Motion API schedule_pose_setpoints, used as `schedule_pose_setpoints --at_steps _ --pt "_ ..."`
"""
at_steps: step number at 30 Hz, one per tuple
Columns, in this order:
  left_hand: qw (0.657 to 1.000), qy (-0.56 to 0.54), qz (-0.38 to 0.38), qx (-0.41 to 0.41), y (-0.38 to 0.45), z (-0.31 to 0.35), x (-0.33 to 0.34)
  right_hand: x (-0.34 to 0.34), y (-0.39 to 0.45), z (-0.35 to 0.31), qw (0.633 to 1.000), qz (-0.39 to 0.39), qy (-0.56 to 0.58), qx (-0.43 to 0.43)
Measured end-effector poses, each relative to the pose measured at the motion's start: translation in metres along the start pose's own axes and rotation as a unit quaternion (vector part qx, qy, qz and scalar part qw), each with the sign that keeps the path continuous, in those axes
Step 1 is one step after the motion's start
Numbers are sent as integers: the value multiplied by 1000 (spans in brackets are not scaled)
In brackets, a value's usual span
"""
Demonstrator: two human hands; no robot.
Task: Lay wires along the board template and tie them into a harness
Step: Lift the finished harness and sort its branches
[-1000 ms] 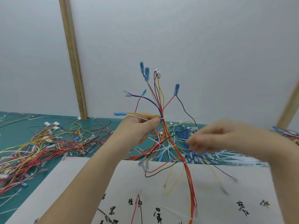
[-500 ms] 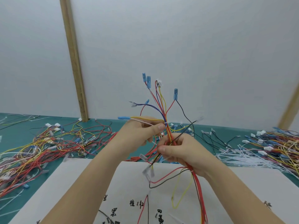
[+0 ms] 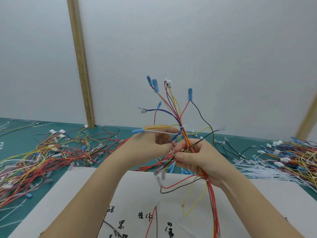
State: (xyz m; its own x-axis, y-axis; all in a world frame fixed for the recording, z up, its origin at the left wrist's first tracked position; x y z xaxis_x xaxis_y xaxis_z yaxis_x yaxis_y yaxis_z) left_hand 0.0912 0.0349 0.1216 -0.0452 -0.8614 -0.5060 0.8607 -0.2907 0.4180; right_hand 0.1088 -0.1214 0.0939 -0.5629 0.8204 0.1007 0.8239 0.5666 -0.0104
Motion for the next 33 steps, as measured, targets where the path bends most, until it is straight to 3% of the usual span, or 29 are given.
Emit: schedule_pose_setpoints --at_steps 14,23,26,31,33 --pt "1000 -6 12 16 2 6 5 3 -1 -3 998 -31 34 -40" --pt "999 8 45 18 3 3 9 3 -6 -7 999 -5 -14 -46" --pt "996 -24 87 22 4 2 -4 1 -10 -16 999 -16 -9 -27" --pt "994 14 100 40 3 9 -15 -7 -15 -27 987 73 -146 -3" --pt "993 38 101 47 3 12 -16 -9 -15 -28 987 87 -137 15"
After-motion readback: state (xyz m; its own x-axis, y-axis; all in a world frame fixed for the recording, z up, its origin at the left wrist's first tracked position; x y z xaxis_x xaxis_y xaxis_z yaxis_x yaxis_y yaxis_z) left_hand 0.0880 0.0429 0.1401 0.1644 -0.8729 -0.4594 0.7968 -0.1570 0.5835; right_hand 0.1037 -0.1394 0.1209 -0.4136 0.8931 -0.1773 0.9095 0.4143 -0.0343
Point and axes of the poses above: each hand's wrist, its own y-axis towards the middle knuckle, its own x-axis out of the palm, z = x × y, the point moved 2 cm from there along y, towards the middle knuckle, and after that the axes turned 10 degrees about x, right-handed, at the moved point
